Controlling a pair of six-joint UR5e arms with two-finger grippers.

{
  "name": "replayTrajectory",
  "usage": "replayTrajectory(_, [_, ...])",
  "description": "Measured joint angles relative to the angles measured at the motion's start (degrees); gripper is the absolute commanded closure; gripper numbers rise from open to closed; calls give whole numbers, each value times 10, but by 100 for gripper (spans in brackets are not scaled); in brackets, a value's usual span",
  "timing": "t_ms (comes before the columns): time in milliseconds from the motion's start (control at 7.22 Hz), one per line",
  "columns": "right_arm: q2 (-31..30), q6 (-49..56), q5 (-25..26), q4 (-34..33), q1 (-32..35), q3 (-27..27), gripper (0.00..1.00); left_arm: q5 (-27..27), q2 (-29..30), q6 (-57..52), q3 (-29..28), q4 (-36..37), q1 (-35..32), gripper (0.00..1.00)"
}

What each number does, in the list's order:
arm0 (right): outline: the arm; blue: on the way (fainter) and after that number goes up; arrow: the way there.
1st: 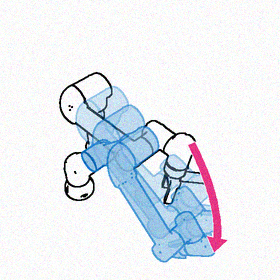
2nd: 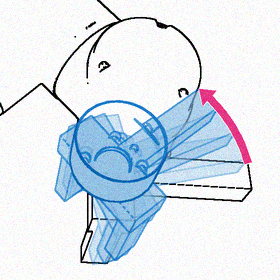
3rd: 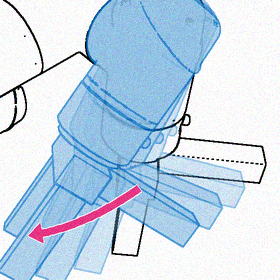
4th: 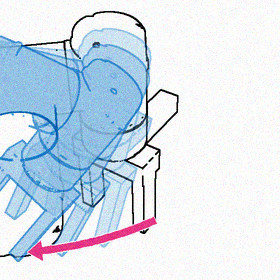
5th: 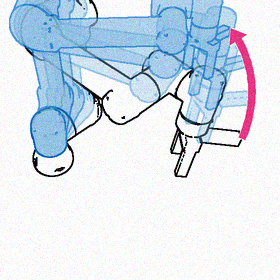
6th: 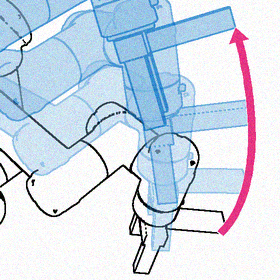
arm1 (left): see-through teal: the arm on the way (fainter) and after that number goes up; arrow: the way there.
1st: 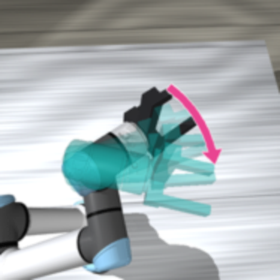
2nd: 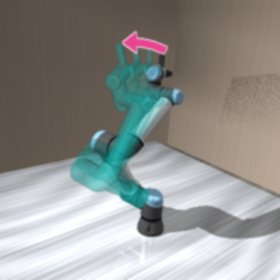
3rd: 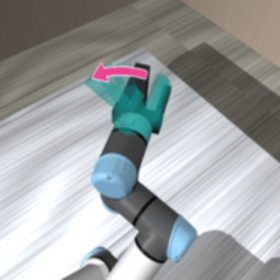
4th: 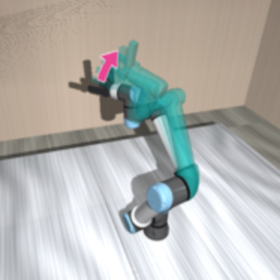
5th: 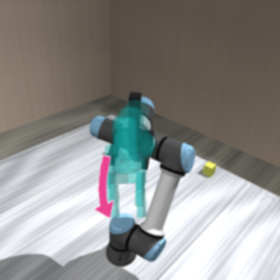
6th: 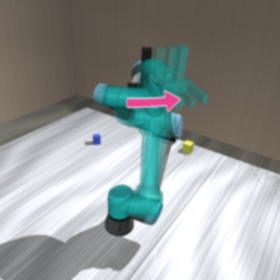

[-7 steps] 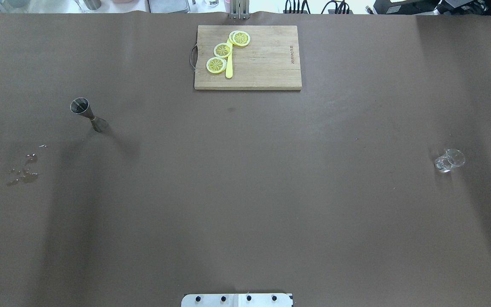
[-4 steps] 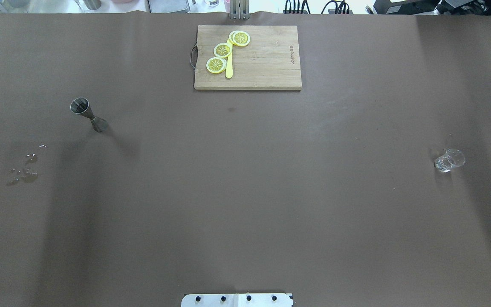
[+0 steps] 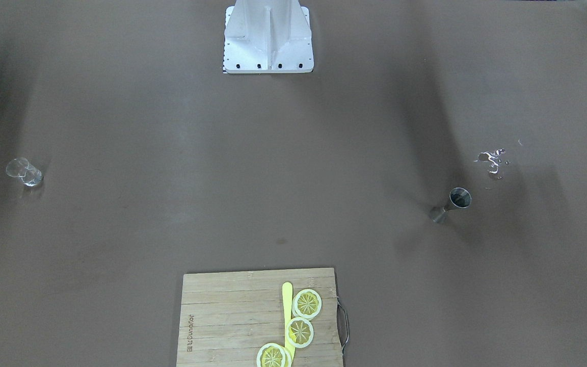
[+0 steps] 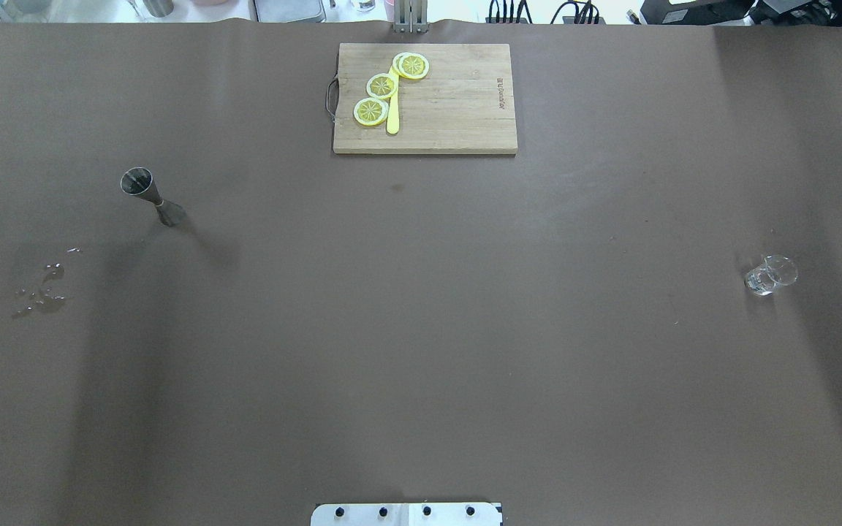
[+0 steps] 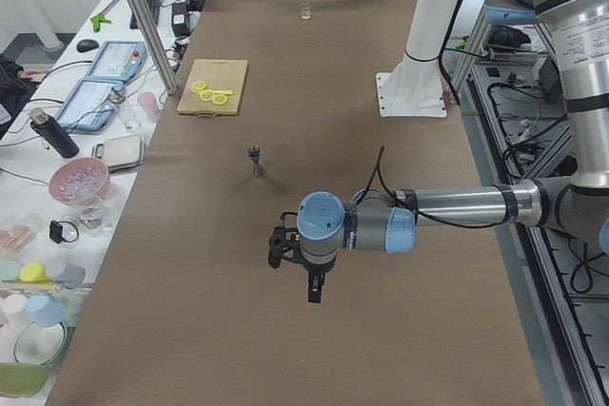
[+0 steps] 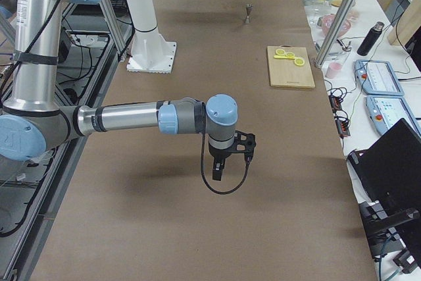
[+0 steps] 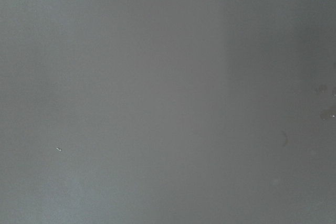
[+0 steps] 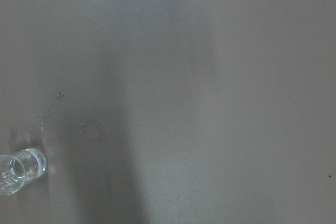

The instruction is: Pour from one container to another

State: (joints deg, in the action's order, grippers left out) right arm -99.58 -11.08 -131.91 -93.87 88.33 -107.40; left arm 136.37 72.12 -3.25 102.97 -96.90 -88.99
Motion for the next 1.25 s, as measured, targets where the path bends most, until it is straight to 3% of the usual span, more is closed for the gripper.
replayTrajectory(1247, [0,0,0,0,0,1,0,0,13,0,0,0,0,2])
